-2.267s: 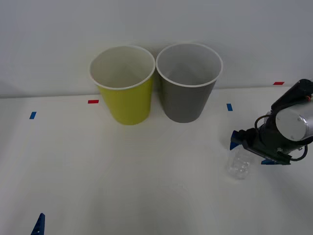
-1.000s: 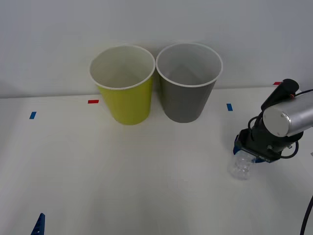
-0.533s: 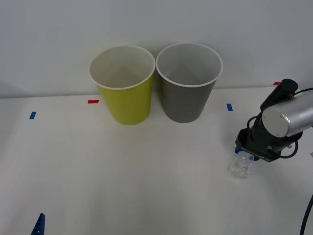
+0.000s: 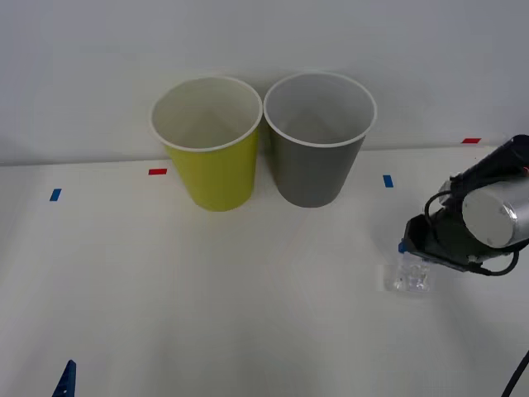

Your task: Put cans in the gray bin and PET bottles in the light green bin.

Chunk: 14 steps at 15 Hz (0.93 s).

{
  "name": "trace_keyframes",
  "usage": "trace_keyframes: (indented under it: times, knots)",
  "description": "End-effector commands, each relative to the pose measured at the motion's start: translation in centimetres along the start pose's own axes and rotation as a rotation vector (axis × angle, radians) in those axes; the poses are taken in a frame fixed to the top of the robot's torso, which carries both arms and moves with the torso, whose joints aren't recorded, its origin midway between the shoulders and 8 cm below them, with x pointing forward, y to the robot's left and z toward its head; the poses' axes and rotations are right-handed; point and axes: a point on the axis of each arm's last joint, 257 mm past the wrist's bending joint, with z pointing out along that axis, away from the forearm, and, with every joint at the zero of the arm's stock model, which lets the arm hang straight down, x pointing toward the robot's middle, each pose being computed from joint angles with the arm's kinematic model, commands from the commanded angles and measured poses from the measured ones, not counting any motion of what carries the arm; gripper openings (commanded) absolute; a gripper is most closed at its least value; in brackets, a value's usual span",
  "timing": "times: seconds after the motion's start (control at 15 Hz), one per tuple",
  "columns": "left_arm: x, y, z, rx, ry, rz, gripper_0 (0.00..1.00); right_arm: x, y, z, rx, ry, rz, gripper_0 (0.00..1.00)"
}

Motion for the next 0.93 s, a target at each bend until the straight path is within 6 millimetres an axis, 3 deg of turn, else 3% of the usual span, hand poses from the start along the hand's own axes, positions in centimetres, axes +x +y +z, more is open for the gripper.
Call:
trace_keyframes:
  times: [0.07, 0.4, 0.93]
  knots:
    - [0.0, 0.0, 0.0, 0.000, 0.000, 0.000, 1.00, 0.3, 0.2, -2.1, -0.031, -0.123, -0.076, 0.00]
    - [0.0, 0.0, 0.0, 0.000, 0.000, 0.000, 1.00, 0.5, 0.0, -6.0, -0.016, -0.288, -0.246, 0.00]
    - [0.0, 0.0, 0.0, 0.000, 0.000, 0.000, 1.00, -2.3, 1.7, -12.7, 0.003, -0.505, -0.419, 0.00]
